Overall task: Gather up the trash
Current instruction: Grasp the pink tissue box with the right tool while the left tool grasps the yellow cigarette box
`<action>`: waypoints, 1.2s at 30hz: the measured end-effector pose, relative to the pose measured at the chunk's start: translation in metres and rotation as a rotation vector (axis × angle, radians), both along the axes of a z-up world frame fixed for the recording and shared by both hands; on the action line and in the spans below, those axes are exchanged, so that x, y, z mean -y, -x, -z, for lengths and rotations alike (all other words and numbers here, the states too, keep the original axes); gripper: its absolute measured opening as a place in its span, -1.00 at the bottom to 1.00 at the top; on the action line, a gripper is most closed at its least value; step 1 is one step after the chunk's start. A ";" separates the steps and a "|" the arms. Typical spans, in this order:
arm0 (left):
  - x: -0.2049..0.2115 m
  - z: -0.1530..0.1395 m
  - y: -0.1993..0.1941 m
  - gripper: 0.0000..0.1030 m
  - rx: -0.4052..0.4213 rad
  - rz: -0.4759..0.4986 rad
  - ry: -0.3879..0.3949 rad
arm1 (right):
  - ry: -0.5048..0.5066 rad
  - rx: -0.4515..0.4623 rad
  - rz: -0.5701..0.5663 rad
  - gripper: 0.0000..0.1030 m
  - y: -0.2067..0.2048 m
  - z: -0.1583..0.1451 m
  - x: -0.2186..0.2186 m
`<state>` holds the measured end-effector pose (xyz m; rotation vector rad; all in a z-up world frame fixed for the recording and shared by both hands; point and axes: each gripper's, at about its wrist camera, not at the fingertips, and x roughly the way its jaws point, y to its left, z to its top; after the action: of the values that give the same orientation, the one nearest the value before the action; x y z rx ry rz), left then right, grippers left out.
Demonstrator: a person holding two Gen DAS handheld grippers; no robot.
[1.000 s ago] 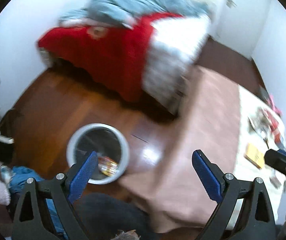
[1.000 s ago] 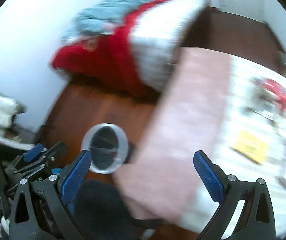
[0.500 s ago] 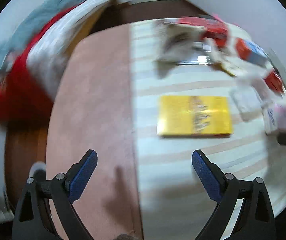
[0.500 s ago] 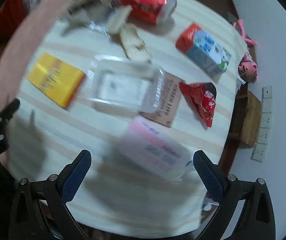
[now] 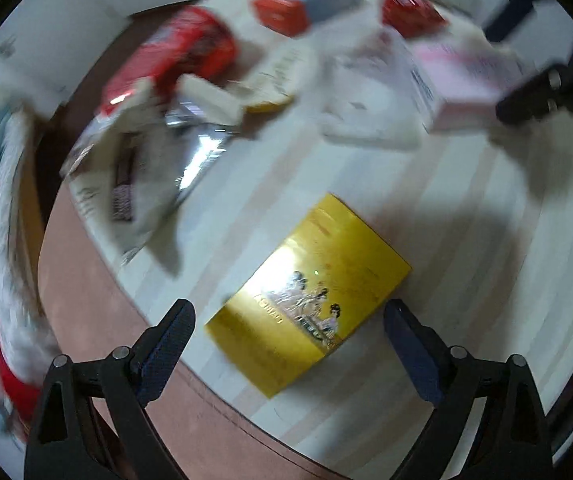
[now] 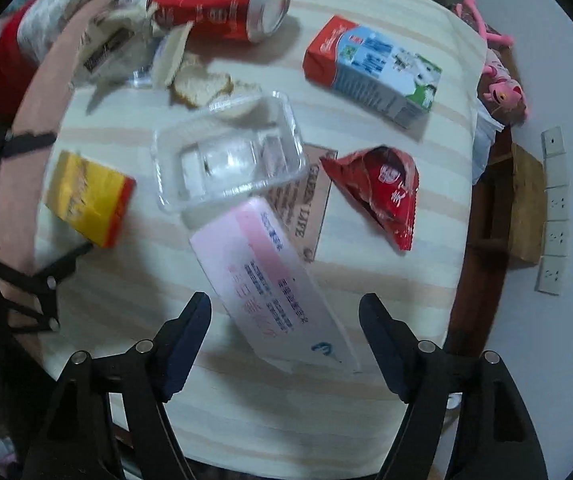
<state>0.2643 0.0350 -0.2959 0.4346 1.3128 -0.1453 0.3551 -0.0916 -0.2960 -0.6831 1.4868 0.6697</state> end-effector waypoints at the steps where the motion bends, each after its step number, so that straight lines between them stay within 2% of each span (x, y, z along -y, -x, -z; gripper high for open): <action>1: 0.001 0.000 -0.002 0.86 -0.001 0.018 0.008 | -0.001 -0.008 0.013 0.51 -0.001 0.003 0.002; 2: 0.000 0.000 -0.005 0.85 -0.012 0.020 0.019 | -0.002 -0.006 0.023 0.51 -0.001 0.005 0.002; 3: -0.004 0.000 -0.007 0.73 -0.020 0.013 0.047 | -0.003 0.002 0.033 0.51 -0.003 0.004 0.001; 4: -0.005 -0.002 -0.008 0.49 -0.029 0.006 0.089 | -0.009 0.009 0.044 0.50 -0.003 0.005 0.000; 6: -0.006 -0.005 -0.007 0.39 -0.024 -0.031 0.106 | -0.041 0.001 0.065 0.27 -0.003 0.006 -0.001; 7: -0.011 -0.007 -0.007 0.34 -0.019 -0.059 0.115 | -0.042 0.005 0.078 0.27 -0.001 0.005 0.000; 8: -0.016 -0.009 -0.007 0.30 -0.023 -0.105 0.136 | -0.041 0.010 0.087 0.27 0.002 0.005 0.001; 10: -0.025 -0.016 -0.004 -0.07 -0.013 -0.227 0.205 | -0.060 -0.012 0.126 0.26 0.005 0.004 0.000; 12: -0.041 -0.018 -0.003 -0.11 -0.026 -0.406 0.275 | -0.090 -0.064 0.167 0.26 0.007 0.004 0.005; 13: -0.048 -0.019 -0.002 -0.11 -0.030 -0.463 0.321 | -0.114 -0.105 0.184 0.26 0.010 0.004 0.005; 14: -0.054 -0.020 -0.001 -0.11 -0.020 -0.505 0.367 | -0.128 -0.135 0.190 0.26 0.012 0.004 0.004; 15: -0.056 -0.021 -0.002 -0.11 -0.001 -0.511 0.369 | -0.130 -0.136 0.183 0.26 0.015 0.002 0.002; 17: -0.051 -0.023 -0.006 -0.07 0.052 -0.427 0.271 | -0.105 -0.106 0.134 0.26 0.021 0.000 -0.005; 20: -0.034 -0.018 -0.023 0.03 0.029 -0.233 0.170 | -0.062 -0.093 0.087 0.27 0.027 0.000 -0.012; 22: -0.026 -0.017 -0.034 0.37 -0.009 -0.154 0.171 | -0.039 -0.086 0.068 0.27 0.030 0.002 -0.014; 24: -0.026 -0.010 -0.048 0.39 -0.086 -0.108 0.184 | -0.025 -0.087 0.058 0.27 0.030 0.004 -0.017; 26: -0.018 -0.001 -0.060 0.40 -0.127 -0.065 0.150 | -0.025 -0.091 0.066 0.27 0.032 0.005 -0.017; 27: -0.018 0.000 -0.064 0.45 -0.124 -0.058 0.148 | -0.023 -0.085 0.069 0.26 0.032 0.004 -0.017; 28: -0.015 0.000 -0.070 0.42 -0.133 -0.057 0.167 | -0.023 -0.080 0.071 0.26 0.030 0.005 -0.016; 29: -0.014 0.001 -0.078 0.41 -0.146 -0.063 0.189 | -0.026 -0.071 0.070 0.16 0.030 0.003 -0.016; 31: -0.016 0.002 -0.083 0.33 -0.139 -0.084 0.198 | -0.019 -0.052 0.082 0.12 0.028 0.001 -0.015; 33: -0.020 0.000 -0.080 0.26 -0.122 -0.127 0.230 | -0.020 -0.033 0.098 0.12 0.025 -0.001 -0.014; 35: -0.025 0.001 -0.060 0.26 -0.105 -0.168 0.271 | -0.034 -0.046 0.114 0.13 0.024 0.000 -0.016; 36: -0.023 0.002 -0.059 0.26 -0.090 -0.162 0.264 | -0.037 -0.050 0.118 0.14 0.019 0.002 -0.014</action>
<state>0.3235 0.0581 -0.2982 0.0974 1.3891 -0.2013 0.3364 -0.0778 -0.2978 -0.5496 1.5445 0.6265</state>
